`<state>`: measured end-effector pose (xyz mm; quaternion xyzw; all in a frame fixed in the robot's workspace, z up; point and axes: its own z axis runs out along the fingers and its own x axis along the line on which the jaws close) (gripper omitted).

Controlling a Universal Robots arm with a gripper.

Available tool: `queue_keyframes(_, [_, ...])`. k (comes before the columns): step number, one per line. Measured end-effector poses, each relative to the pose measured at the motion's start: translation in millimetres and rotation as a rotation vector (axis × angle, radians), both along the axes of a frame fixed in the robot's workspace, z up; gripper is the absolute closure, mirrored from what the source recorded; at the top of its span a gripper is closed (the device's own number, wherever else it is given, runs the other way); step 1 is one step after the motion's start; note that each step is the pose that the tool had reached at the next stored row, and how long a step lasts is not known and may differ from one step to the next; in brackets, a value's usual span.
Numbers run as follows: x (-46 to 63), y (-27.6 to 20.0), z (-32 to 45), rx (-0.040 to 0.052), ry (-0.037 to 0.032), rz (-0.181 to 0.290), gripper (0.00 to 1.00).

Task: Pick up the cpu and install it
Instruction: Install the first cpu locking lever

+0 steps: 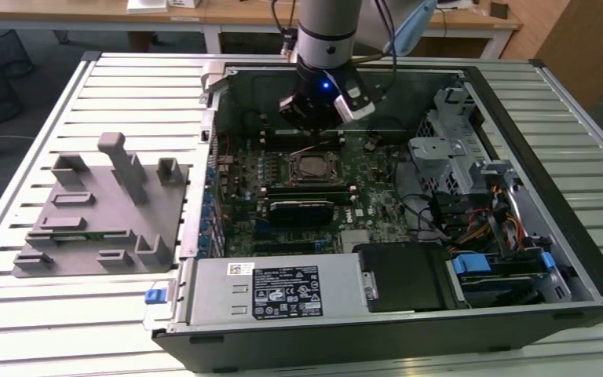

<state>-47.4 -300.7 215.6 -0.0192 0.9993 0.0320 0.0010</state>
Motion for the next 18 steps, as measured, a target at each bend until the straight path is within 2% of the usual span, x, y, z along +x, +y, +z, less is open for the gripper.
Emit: queue_keyframes(18, [7.3, 0.1, -6.1, 0.0002, -0.0001, 0.000, 0.89])
